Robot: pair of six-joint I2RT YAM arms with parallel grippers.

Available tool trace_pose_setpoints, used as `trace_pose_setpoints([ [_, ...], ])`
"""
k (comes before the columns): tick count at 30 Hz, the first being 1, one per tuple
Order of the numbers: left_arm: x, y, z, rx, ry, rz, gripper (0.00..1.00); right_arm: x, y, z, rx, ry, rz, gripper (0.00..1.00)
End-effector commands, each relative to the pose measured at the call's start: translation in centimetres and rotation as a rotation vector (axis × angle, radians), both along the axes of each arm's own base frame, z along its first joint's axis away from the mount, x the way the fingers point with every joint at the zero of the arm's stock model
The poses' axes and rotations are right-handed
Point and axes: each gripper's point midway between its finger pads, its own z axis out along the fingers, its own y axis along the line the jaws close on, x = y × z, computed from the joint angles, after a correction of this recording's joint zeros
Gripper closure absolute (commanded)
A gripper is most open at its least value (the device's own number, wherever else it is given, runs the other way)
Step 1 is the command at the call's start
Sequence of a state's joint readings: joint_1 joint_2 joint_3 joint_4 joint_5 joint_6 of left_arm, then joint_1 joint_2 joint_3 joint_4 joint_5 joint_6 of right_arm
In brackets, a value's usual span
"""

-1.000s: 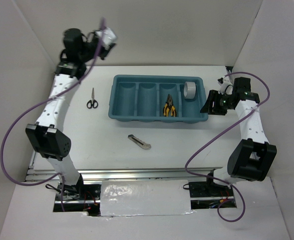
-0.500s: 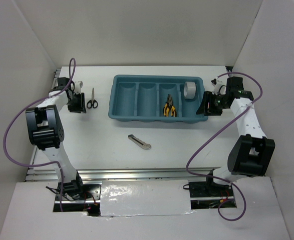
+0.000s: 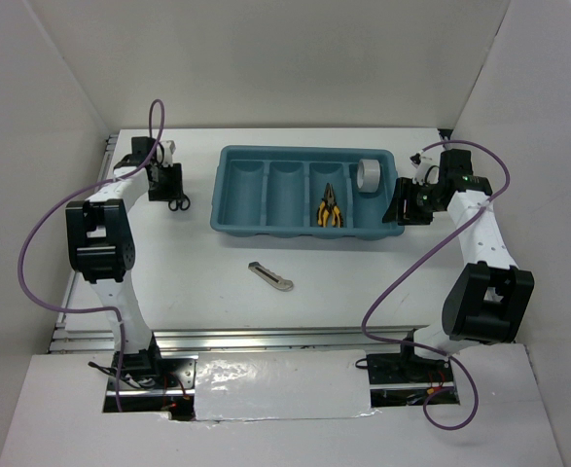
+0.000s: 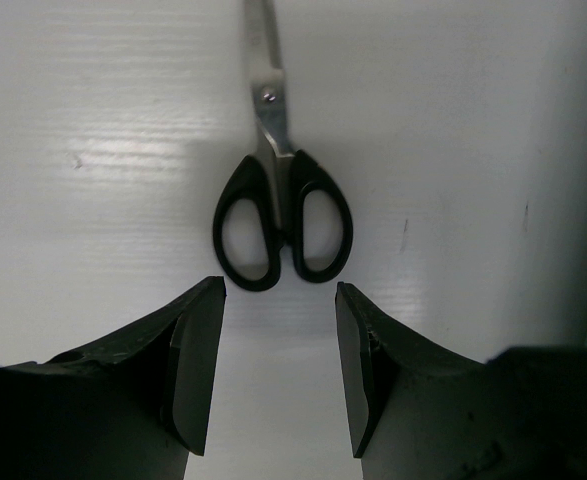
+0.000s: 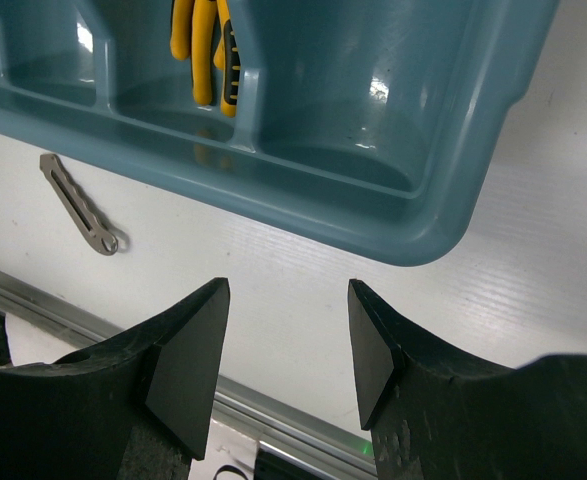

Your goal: Sort the tools into containers

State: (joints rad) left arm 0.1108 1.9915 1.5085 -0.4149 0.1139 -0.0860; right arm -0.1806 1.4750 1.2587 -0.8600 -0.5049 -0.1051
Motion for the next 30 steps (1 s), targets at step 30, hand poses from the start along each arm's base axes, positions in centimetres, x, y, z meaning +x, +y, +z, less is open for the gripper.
trace_pose_setpoints([
  [30,2.9,0.5,-5.3,0.021,0.063,0.05,0.53,0.0,0.3,0.4,-0.012,-0.028,0.015,0.42],
])
